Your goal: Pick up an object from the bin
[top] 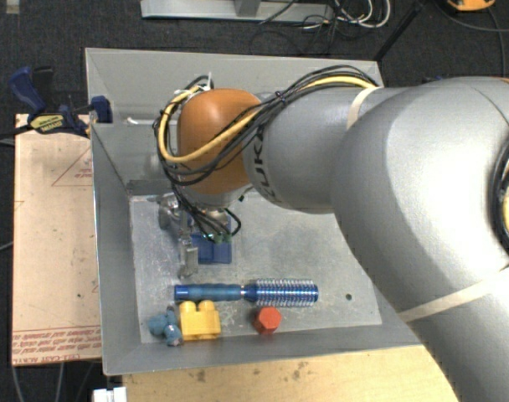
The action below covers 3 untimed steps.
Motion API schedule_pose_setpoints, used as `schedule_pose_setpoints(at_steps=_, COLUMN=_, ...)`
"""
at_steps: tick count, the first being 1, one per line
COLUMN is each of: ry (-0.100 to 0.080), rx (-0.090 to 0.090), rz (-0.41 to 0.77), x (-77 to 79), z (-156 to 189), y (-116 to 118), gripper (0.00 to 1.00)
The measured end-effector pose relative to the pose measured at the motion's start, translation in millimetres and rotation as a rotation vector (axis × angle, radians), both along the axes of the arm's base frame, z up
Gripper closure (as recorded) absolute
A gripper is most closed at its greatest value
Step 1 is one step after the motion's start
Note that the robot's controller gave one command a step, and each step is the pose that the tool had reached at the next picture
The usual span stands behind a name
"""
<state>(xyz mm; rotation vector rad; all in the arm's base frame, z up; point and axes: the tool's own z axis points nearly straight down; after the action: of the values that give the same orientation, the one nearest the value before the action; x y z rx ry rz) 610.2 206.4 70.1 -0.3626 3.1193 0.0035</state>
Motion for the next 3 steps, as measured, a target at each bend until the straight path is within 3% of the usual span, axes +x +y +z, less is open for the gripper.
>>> schedule_pose_setpoints(at_steps=1, ry=-0.003, rx=-0.001, rz=0.114, x=18.0, z=0, y=-2, gripper=0.00)
schedule_pose_setpoints(at_steps=2, ry=-0.004, rx=-0.004, rz=0.143, x=40.1, z=1, y=-101, gripper=0.00)
schedule_pose_setpoints(at_steps=3, ry=-0.002, rx=0.000, rz=0.149, x=38.8, z=0, y=-95, gripper=1.00)
